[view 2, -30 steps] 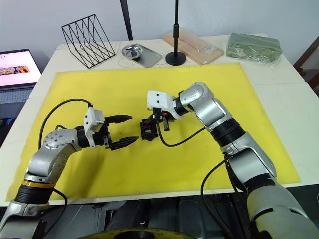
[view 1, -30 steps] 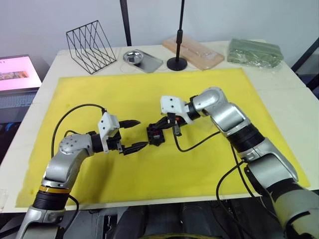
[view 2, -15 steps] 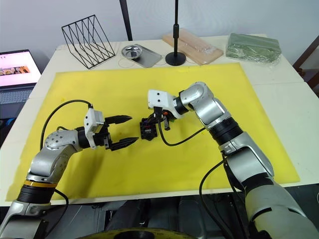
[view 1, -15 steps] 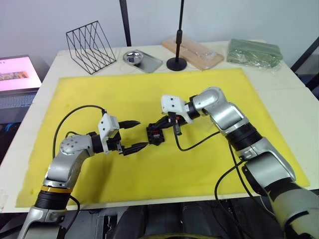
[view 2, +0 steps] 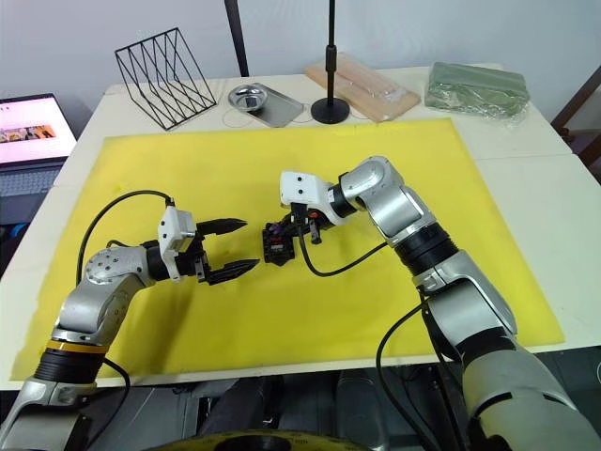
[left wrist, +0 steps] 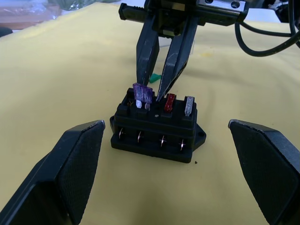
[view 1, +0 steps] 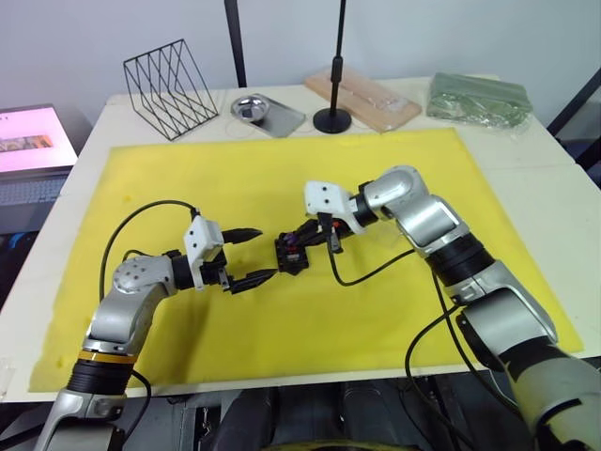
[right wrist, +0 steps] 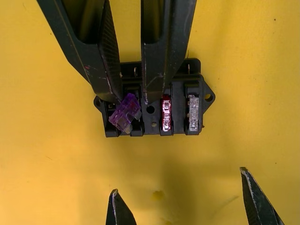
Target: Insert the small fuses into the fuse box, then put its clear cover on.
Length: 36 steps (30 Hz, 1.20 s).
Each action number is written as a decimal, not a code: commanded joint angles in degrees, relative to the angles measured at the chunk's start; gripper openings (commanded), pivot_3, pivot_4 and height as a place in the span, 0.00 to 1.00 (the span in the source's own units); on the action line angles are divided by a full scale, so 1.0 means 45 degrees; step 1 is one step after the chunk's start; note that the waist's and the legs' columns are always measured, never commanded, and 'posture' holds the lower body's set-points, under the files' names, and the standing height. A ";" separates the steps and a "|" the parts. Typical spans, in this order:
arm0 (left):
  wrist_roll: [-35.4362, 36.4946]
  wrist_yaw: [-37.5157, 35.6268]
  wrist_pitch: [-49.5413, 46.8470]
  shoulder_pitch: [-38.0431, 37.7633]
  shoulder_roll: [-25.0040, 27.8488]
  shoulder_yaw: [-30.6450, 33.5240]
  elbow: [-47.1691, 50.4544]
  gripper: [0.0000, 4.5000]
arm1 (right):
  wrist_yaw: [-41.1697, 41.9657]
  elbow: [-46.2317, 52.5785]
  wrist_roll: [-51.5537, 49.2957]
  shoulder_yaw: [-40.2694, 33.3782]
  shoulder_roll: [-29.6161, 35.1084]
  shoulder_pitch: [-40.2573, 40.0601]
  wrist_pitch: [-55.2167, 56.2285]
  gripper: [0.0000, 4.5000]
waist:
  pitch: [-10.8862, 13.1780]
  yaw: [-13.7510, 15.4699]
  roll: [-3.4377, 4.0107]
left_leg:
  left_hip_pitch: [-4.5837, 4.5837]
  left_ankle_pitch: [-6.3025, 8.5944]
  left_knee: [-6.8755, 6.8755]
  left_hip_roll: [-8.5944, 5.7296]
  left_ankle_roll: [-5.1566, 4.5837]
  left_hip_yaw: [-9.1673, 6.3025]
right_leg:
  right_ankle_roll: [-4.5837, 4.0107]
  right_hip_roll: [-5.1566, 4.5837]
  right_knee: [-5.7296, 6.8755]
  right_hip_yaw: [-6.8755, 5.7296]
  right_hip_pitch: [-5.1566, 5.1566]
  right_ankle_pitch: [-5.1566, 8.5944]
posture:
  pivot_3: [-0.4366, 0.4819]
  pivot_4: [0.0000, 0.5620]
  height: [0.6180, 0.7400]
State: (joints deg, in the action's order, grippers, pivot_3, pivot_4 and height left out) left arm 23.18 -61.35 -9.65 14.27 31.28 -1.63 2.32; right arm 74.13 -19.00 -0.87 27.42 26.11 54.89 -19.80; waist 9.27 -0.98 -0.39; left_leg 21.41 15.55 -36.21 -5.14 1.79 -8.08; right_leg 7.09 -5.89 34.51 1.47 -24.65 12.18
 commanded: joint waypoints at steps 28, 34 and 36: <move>-0.0136 -0.0014 0.0174 0.0282 -0.0024 -0.0052 0.0163 1.00 | 0.0078 0.0618 -0.0702 -0.0922 -0.0440 0.0156 -0.1448 0.01 | 0.0000 0.0001 0.0000 | 0.0002 -0.0001 -0.0002 0.0000 0.0001 -0.0002 | 0.0000 0.0000 0.0001 0.0000 -0.0002 0.0000 | 0.48 0.27 1.00; -0.0115 0.0003 0.0138 0.0254 -0.0001 -0.0050 0.0199 1.00 | 0.0258 0.0816 -0.0842 -0.0954 -0.0389 0.0239 -0.1724 0.01 | 0.0000 0.0002 0.0000 | 0.0002 0.0000 -0.0001 0.0000 0.0001 -0.0002 | 0.0000 -0.0001 0.0001 0.0001 -0.0002 0.0000 | 0.48 0.27 1.00; -0.0104 0.0014 0.0112 0.0248 0.0004 -0.0053 0.0235 1.00 | 0.0351 0.0969 -0.0862 -0.0945 -0.0327 0.0306 -0.1859 0.01 | 0.0000 0.0001 0.0000 | 0.0002 0.0000 -0.0002 0.0000 0.0001 -0.0002 | 0.0000 -0.0001 0.0002 0.0001 -0.0002 0.0000 | 0.48 0.27 1.00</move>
State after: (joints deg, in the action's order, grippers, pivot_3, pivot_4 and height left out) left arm 22.51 -61.26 -9.63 15.34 31.20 -2.11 1.90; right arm 75.12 -17.40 -3.65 24.42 24.32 54.89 -27.94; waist 9.27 -0.98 -0.39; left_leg 21.42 15.54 -36.22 -5.14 1.80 -8.08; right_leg 7.09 -5.89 34.52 1.48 -24.66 12.18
